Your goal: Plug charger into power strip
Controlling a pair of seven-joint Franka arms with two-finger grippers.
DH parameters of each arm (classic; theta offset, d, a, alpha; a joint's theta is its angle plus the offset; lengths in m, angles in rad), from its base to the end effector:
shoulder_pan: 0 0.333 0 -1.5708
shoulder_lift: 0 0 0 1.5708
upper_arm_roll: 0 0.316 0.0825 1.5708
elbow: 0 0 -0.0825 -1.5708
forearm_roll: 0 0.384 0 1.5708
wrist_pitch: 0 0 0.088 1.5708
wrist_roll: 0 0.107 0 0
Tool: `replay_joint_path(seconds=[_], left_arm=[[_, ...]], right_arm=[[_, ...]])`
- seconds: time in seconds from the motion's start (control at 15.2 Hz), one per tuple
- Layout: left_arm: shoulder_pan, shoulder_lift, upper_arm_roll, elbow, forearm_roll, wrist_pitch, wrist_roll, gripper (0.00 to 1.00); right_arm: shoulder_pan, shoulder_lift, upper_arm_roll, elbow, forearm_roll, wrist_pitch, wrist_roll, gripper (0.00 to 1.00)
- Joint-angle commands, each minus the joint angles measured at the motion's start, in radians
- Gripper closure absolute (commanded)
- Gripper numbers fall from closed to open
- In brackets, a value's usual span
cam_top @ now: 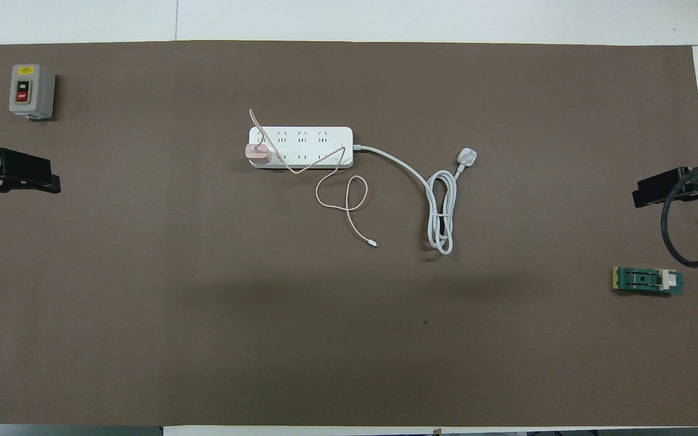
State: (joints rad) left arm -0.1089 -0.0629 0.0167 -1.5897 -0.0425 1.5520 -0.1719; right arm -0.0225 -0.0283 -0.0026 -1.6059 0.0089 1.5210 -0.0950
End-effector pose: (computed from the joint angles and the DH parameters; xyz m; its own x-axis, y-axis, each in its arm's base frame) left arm 0.5305 -0.0534 0.6482 0.9967 0.0787 0.0174 0.0778 -0.9959 0.0472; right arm 0.5397 -0.0126 0.6193 0.9960 0.0703 -0.0555 0.0696 -0.9975 -0.0143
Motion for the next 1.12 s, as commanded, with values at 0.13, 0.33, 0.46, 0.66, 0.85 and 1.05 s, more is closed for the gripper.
replay_joint_path(seconds=[0.13, 0.33, 0.46, 0.66, 0.85, 1.05], left_arm=[[0.008, 0.046, 0.002, 0.037, 0.045, -0.035, 0.146, 0.00], [0.029, 0.064, 0.000, 0.064, 0.047, -0.072, 0.204, 0.00], [0.038, 0.052, -0.011, 0.048, 0.047, -0.063, 0.221, 0.00], [0.047, 0.048, -0.011, 0.048, 0.046, -0.044, 0.268, 0.00], [0.066, 0.029, -0.012, 0.028, 0.044, -0.004, 0.272, 0.00], [0.069, 0.014, -0.012, 0.028, 0.044, 0.002, 0.270, 0.00]], right_arm=[[-0.013, -0.024, 0.010, -0.025, -0.017, -0.010, -0.017, 0.00], [-0.011, -0.024, 0.010, -0.025, -0.017, -0.010, -0.017, 0.00], [-0.011, -0.024, 0.010, -0.025, -0.017, -0.010, -0.017, 0.00], [-0.011, -0.025, 0.010, -0.025, -0.017, -0.010, -0.017, 0.00], [-0.011, -0.024, 0.010, -0.025, -0.017, -0.010, -0.017, 0.00], [-0.011, -0.024, 0.010, -0.025, -0.017, -0.010, -0.017, 0.00]])
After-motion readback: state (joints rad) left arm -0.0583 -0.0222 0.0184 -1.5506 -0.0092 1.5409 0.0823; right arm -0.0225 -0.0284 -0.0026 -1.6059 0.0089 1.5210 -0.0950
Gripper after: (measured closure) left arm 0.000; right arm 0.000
